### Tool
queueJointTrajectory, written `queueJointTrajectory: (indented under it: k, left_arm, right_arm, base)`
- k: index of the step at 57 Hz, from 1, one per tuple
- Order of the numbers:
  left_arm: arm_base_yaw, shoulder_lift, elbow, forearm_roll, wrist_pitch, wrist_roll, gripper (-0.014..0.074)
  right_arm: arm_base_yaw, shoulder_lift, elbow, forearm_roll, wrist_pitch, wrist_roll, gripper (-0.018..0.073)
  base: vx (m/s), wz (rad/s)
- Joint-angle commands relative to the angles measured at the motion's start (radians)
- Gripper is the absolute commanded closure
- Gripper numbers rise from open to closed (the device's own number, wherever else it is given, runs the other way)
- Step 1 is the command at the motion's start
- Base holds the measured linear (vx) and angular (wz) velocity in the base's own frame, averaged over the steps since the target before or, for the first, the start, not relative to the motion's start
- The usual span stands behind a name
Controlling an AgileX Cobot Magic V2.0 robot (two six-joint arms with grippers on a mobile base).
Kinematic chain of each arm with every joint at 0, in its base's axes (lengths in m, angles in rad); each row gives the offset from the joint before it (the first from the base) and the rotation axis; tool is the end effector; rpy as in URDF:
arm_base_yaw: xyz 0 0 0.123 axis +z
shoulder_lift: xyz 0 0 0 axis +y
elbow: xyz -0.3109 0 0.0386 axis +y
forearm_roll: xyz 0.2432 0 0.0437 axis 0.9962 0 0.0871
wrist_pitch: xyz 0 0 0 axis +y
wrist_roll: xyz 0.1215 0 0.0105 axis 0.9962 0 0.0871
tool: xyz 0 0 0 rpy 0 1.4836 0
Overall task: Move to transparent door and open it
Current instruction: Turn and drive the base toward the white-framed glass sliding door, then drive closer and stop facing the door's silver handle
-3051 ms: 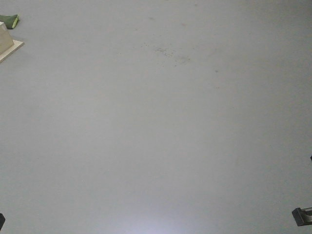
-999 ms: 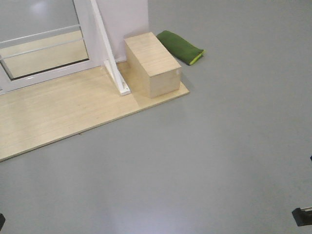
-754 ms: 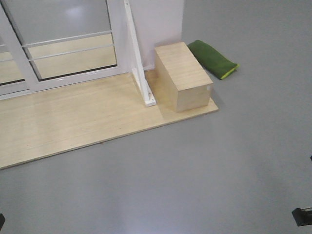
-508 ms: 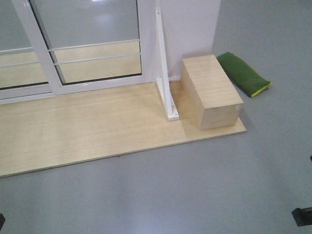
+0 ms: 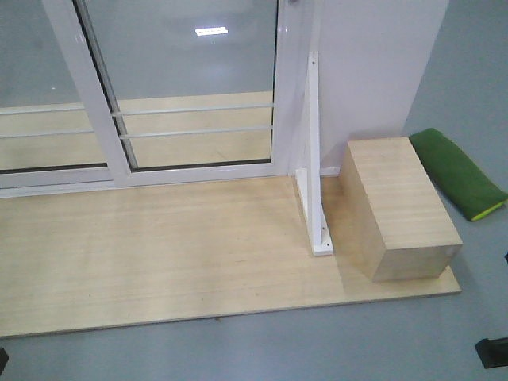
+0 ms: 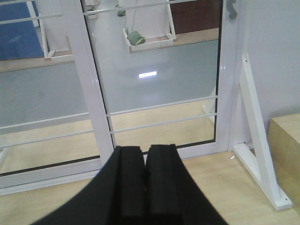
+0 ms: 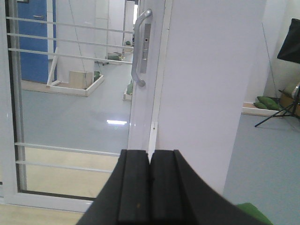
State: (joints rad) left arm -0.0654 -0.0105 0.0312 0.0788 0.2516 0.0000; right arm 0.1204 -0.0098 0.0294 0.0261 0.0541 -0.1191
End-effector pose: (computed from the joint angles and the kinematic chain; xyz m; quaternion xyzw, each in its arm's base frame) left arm 0.0526 -0.0010 0.1745 0.0482 0.7677 0.0110 0.6389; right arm 0.0543 0.0067 0.1990 -0.0753 0.6983 0.0102 0.7118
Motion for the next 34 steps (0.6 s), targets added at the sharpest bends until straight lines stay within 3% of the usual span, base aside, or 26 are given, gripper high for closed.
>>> queueJointTrajectory:
  k: [1, 34]
  left_arm:
    - [-0.004, -0.015, 0.016, -0.006, -0.074, -0.008, 0.0603]
    - [-0.004, -0.015, 0.016, -0.006, -0.074, -0.008, 0.0603]
  right_arm:
    - [-0.007, -0.015, 0.004, 0.000, -0.080, -0.001, 0.0568]
    - [-0.007, -0.015, 0.004, 0.000, -0.080, -0.001, 0.0568]
  base:
    - [0.49, 0.12]
    - [0.44, 0.18]
